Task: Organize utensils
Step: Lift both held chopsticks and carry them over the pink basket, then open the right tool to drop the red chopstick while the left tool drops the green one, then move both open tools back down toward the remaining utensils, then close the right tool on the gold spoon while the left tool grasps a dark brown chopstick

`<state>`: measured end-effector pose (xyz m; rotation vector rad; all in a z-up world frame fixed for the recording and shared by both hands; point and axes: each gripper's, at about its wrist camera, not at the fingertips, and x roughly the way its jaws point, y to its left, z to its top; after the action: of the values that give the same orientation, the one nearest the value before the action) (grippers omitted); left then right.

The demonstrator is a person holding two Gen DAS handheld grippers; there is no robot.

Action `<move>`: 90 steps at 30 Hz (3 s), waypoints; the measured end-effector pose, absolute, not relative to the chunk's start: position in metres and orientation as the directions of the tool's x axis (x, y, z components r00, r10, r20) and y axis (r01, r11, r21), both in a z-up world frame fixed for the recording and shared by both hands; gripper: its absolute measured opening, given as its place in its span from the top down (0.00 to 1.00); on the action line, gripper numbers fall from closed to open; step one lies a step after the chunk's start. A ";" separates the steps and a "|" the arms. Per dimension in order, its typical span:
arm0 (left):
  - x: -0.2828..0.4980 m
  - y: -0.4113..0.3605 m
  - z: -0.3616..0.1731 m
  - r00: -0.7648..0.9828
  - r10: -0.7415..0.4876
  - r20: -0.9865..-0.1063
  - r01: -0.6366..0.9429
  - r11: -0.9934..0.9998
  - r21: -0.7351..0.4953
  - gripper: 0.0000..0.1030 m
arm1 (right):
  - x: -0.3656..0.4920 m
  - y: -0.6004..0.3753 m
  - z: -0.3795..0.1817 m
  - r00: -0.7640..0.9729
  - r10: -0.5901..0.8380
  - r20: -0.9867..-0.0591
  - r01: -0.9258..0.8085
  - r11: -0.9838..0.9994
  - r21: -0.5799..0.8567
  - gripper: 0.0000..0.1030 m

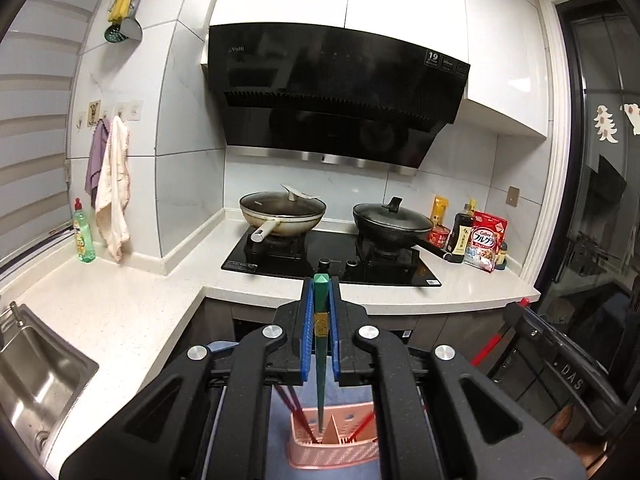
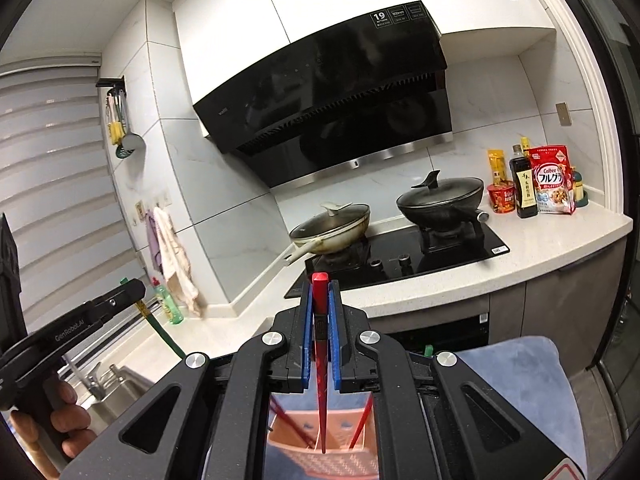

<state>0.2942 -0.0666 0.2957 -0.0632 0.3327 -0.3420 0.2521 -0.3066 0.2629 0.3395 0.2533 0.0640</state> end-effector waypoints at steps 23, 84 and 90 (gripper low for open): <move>0.329 -0.074 0.203 0.831 -0.323 -0.452 0.292 0.946 -0.140 0.87 | 0.292 -0.305 0.189 0.920 0.077 -0.385 0.050 0.950 0.310 0.72; 0.092 -0.019 -0.020 0.596 -0.175 -0.784 0.189 0.979 -0.074 0.31 | 0.043 -0.220 -0.031 0.671 0.096 -0.735 0.079 0.977 0.200 0.75; 0.091 -0.017 -0.024 0.586 -0.175 -0.791 0.188 0.979 -0.078 0.31 | 0.046 -0.220 -0.042 0.652 0.101 -0.751 0.086 0.975 0.206 0.81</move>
<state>0.0912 -0.0175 -0.0240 0.0144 0.9212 -0.2116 0.0462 -0.2204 -0.0417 0.2325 0.8625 0.0087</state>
